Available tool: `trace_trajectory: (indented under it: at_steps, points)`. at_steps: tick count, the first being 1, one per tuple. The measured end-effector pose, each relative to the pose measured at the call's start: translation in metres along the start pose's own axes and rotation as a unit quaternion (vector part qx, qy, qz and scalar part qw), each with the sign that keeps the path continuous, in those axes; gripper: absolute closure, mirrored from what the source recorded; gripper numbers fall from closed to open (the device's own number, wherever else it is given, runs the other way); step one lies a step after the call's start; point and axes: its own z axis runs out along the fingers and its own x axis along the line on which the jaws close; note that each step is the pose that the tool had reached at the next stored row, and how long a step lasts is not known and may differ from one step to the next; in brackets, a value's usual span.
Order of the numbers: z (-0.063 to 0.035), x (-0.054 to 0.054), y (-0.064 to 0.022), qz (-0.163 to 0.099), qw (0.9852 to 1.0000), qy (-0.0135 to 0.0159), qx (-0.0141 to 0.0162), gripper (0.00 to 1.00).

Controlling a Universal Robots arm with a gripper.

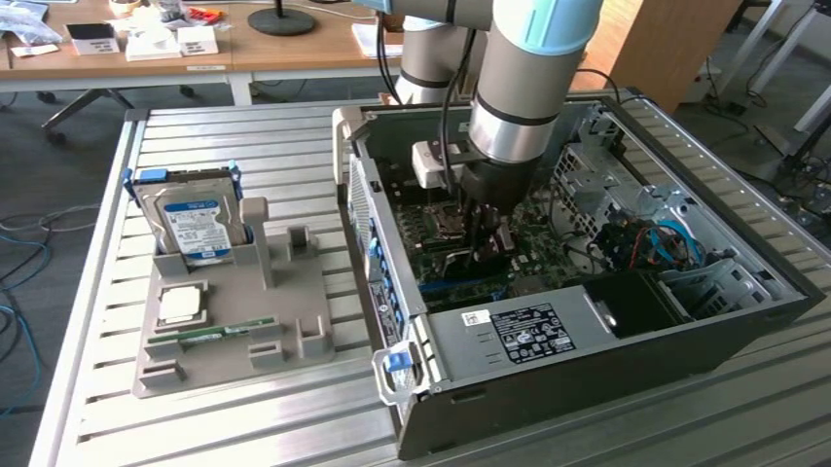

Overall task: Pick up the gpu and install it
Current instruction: 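Insert the gpu into the slot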

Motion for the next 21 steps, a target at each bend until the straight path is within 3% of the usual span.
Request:
trace_trajectory:
  at_steps: [14,21]
  points:
    - [0.0,-0.0011,0.0001,0.0,1.0,-0.0001,0.0,0.66]
    - [-0.0001,-0.0011,0.0001,0.0,1.0,-0.0001,-0.0001,0.74]
